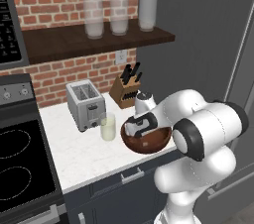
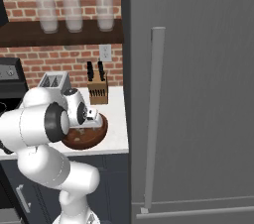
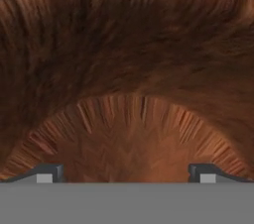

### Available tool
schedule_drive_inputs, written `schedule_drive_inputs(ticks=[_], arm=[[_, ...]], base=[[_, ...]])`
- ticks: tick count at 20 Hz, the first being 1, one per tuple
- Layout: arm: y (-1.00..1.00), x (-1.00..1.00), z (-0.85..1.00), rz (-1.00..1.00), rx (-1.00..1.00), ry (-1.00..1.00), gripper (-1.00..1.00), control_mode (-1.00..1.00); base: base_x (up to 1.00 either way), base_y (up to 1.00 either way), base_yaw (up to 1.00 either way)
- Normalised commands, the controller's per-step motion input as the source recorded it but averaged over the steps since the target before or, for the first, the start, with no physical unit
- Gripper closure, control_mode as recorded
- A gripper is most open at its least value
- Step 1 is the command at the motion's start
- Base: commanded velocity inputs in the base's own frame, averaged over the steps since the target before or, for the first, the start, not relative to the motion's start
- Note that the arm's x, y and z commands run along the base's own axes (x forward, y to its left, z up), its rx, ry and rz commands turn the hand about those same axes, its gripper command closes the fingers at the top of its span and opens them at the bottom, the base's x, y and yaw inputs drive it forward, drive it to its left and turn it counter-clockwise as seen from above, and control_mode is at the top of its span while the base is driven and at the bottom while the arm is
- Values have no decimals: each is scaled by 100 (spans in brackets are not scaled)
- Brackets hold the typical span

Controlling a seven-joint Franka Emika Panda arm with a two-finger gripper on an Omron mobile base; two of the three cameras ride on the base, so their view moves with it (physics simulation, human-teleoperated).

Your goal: Grab a lemon wedge from the fridge and one ice cube from the ice bowl, and put them in the glass of lemonade.

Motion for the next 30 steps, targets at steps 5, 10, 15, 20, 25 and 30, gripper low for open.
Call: schedule_drive_inputs(ticks=[5, 10, 15, 20, 25, 30], arm=[[0, 0, 0, 0, 0, 0, -100, -100], [0, -20, 0, 0, 0, -1, -100, -100], [0, -39, 8, 0, 0, -8, -100, -100], [0, -27, 0, 0, 0, -3, -100, -100], [0, 0, 0, 0, 0, 0, -100, -100], [14, -1, 19, 0, 0, 0, -100, -100]], base=[[0, 0, 0], [0, 0, 0], [0, 0, 0], [0, 0, 0], [0, 0, 0], [0, 0, 0]])
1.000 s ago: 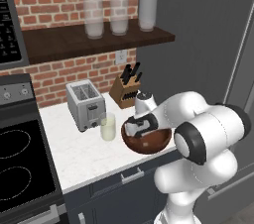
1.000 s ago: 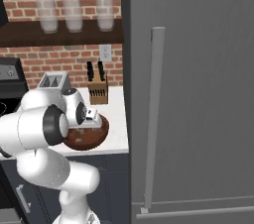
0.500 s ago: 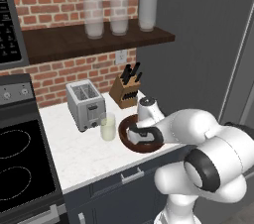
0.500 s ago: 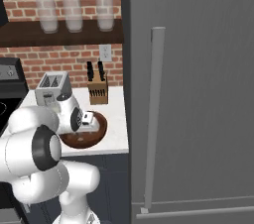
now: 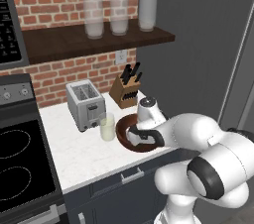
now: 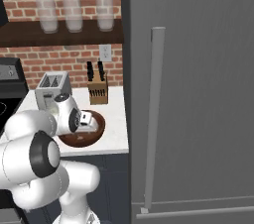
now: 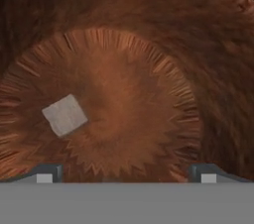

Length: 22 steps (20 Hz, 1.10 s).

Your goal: Grab a lemon wedge from the fridge and one ice cube from the ice bowl, and put them in the glass of lemonade.

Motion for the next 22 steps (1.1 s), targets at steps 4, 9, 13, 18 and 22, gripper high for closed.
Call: schedule_drive_inputs(ticks=[4, 9, 13, 18, 22], arm=[[14, 0, 24, 0, 0, 2, -100, -100], [13, 2, 3, 0, 0, 1, -100, -100], [0, 19, -3, 0, 0, 0, -100, -100], [0, 4, -10, 0, 0, 0, -100, -100], [0, 0, -11, 0, 0, 0, -100, -100]], base=[[0, 0, 0], [0, 0, 0], [0, 0, 0], [0, 0, 0], [0, 0, 0]])
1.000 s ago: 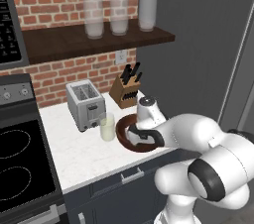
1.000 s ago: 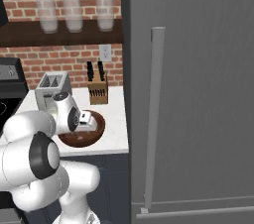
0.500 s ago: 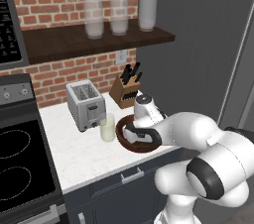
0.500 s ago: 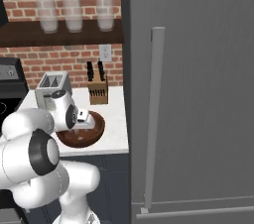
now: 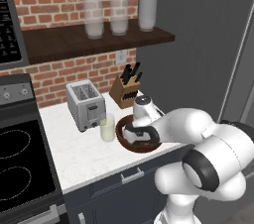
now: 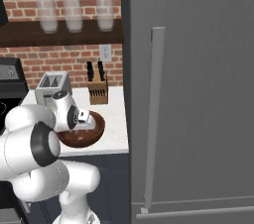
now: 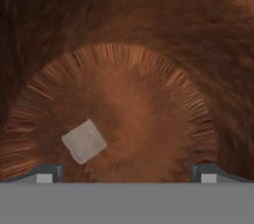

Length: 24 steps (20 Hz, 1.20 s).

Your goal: Grab a lemon wedge from the fridge and one ice cube from the ice bowl, and put them in the glass of lemonade.

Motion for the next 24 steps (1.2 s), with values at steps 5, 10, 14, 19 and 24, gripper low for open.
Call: schedule_drive_inputs(ticks=[5, 10, 14, 19, 24], arm=[[0, 0, -21, 0, 0, 0, -100, -100], [0, 0, -10, 0, 0, 0, -100, -100], [0, 0, 0, 0, 0, 0, -100, -100], [0, 0, -10, 0, 0, 0, -100, -100], [0, 0, -2, 0, 0, 0, 100, -100]], base=[[0, 0, 0], [0, 0, 0], [0, 0, 0], [0, 0, 0], [0, 0, 0]])
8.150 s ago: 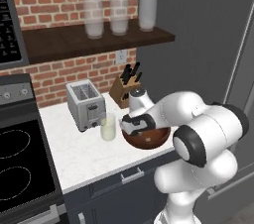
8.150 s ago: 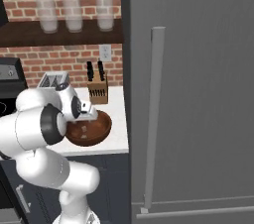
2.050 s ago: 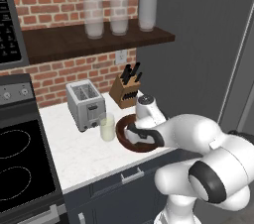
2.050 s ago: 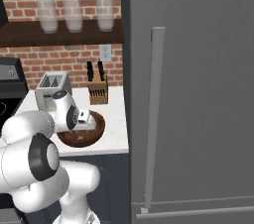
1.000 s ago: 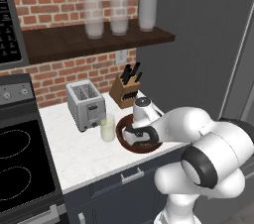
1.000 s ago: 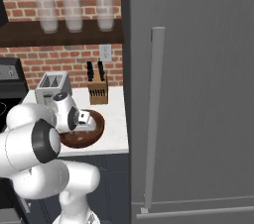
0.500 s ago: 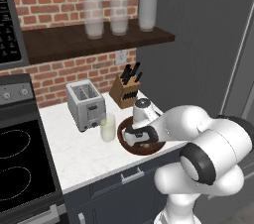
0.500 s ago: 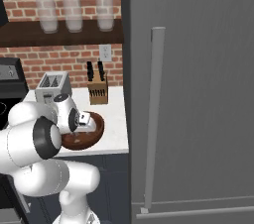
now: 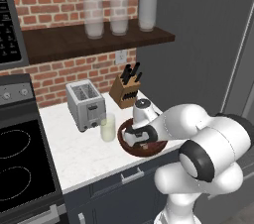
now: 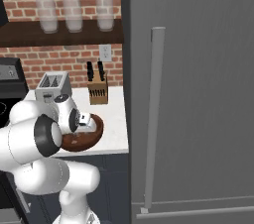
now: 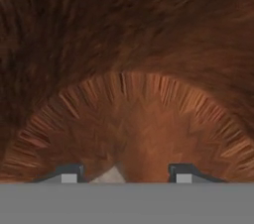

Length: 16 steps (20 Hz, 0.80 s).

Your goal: Grab a lemon wedge from the fridge and one ice cube from the ice bowl, and put them in the glass of lemonade.

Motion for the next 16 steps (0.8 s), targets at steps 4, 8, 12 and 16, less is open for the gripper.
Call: schedule_drive_inputs(ticks=[4, 8, 12, 16], arm=[[0, 0, 0, 0, 0, 0, 100, -100], [0, 0, 0, 0, 0, 0, 100, -100], [0, 0, 0, 0, 0, 0, 100, -100], [0, 0, 21, 0, 0, 0, 100, -100]], base=[[0, 0, 0], [0, 0, 0], [0, 0, 0], [0, 0, 0]])
